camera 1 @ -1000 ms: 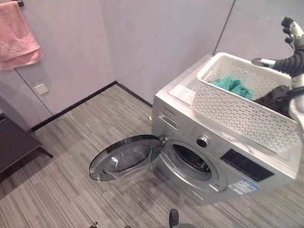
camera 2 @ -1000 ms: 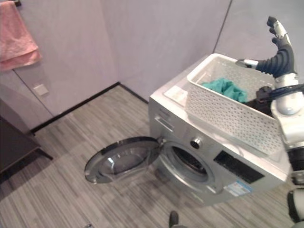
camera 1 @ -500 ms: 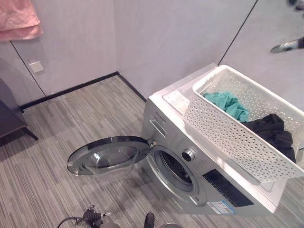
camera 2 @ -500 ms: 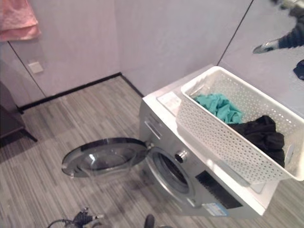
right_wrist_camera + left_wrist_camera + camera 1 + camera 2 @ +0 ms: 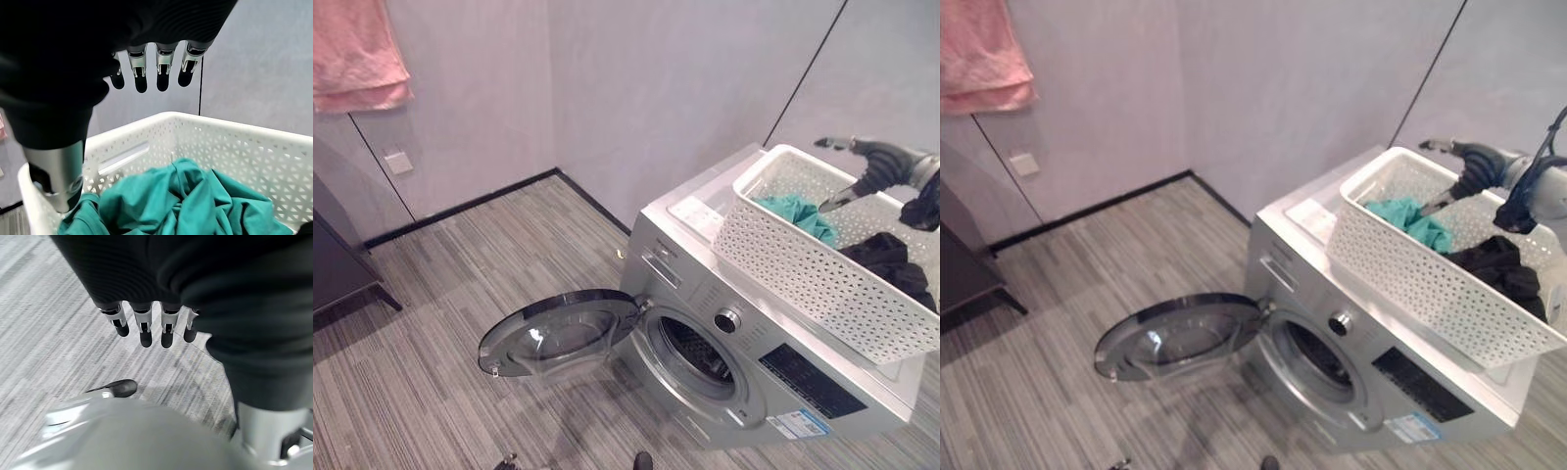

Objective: Grab the laundry basket,head to the washer,open it,put in the laundry and shut it.

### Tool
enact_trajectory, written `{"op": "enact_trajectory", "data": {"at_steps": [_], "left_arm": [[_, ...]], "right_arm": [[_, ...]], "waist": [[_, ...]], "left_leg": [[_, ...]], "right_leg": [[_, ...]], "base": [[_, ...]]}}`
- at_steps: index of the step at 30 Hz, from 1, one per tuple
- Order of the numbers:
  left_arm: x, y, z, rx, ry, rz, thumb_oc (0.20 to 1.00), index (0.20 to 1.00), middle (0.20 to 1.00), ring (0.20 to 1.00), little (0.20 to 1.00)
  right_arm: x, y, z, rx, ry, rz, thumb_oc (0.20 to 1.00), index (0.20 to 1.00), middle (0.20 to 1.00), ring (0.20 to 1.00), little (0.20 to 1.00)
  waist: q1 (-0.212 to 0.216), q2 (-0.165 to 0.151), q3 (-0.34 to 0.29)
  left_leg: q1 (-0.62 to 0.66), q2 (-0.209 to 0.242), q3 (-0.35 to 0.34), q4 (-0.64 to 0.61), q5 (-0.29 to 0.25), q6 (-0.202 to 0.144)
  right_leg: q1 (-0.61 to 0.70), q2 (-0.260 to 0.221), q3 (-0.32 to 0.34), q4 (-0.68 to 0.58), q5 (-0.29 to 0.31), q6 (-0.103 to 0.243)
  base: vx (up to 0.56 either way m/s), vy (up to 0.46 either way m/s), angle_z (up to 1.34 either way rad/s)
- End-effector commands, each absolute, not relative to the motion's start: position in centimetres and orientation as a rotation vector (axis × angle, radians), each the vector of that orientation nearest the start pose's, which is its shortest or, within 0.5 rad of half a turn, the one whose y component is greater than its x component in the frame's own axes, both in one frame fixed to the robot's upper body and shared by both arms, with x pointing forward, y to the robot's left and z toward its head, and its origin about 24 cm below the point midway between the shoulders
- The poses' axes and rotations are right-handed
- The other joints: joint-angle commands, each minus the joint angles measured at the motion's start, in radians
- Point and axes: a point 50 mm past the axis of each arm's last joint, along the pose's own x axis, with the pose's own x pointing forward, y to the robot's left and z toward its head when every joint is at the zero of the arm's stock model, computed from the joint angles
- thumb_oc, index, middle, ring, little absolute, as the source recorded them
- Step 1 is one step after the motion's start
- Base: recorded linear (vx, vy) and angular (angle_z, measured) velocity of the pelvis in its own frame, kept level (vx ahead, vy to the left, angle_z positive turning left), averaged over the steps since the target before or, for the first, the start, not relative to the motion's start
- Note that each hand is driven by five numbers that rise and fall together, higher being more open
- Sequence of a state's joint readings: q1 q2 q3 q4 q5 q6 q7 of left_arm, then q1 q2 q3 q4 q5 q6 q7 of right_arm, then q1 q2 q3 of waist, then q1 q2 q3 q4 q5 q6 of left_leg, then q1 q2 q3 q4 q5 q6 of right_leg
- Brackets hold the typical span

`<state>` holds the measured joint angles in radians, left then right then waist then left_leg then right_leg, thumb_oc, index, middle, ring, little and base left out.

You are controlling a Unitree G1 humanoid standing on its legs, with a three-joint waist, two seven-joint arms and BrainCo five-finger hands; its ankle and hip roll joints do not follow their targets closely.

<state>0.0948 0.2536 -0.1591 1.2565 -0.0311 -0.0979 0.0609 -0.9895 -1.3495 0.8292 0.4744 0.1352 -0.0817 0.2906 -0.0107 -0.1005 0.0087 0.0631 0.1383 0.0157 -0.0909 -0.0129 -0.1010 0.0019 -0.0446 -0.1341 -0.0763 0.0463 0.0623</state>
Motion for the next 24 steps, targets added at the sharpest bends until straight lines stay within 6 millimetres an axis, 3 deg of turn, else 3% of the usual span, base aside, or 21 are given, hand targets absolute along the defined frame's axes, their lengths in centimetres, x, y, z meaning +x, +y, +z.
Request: {"op": "enact_trajectory", "data": {"at_steps": [1,8,13,24], "left_arm": [[5.7,24.8,-16.2,0.329,1.234,0.079,1.000,1.000,1.000,1.000,1.000],[6.3,24.9,-16.1,0.325,1.204,0.084,1.000,1.000,1.000,1.000,1.000],[6.8,25.0,-15.9,0.310,1.186,0.093,1.000,1.000,1.000,1.000,1.000],[9.0,24.1,-15.6,0.279,1.108,0.086,1.000,1.000,1.000,1.000,1.000]], "right_arm": [[33.2,-33.8,26.8,-1.439,0.170,0.073,1.000,1.000,1.000,1.000,1.000],[33.8,-35.4,25.6,-1.429,0.257,0.002,1.000,1.000,1.000,1.000,1.000],[34.2,-35.5,25.5,-1.426,0.265,-0.019,1.000,1.000,1.000,1.000,1.000],[35.5,-32.8,22.7,-1.426,0.270,0.115,1.000,1.000,1.000,1.000,1.000]], "waist": [[0.042,-0.055,0.013],[0.058,-0.045,0.048],[0.061,-0.038,0.064],[0.065,-0.038,0.106]], "left_leg": [[0.048,0.046,0.001,0.004,-0.002,-0.010],[0.001,0.051,-0.020,0.004,0.019,-0.017],[-0.023,0.055,-0.032,0.004,0.036,-0.020],[-0.066,0.078,-0.053,0.004,0.080,-0.028]], "right_leg": [[-0.053,-0.046,0.042,0.093,-0.035,0.059],[-0.080,-0.048,0.028,0.079,-0.026,0.058],[-0.099,-0.043,0.023,0.080,-0.027,0.053],[-0.139,-0.022,0.011,0.088,-0.033,0.041]], "base": [[-0.01,0.007,0.07],[-0.01,-0.009,0.02],[-0.01,-0.035,0.06],[0.00,-0.028,0.04]]}}
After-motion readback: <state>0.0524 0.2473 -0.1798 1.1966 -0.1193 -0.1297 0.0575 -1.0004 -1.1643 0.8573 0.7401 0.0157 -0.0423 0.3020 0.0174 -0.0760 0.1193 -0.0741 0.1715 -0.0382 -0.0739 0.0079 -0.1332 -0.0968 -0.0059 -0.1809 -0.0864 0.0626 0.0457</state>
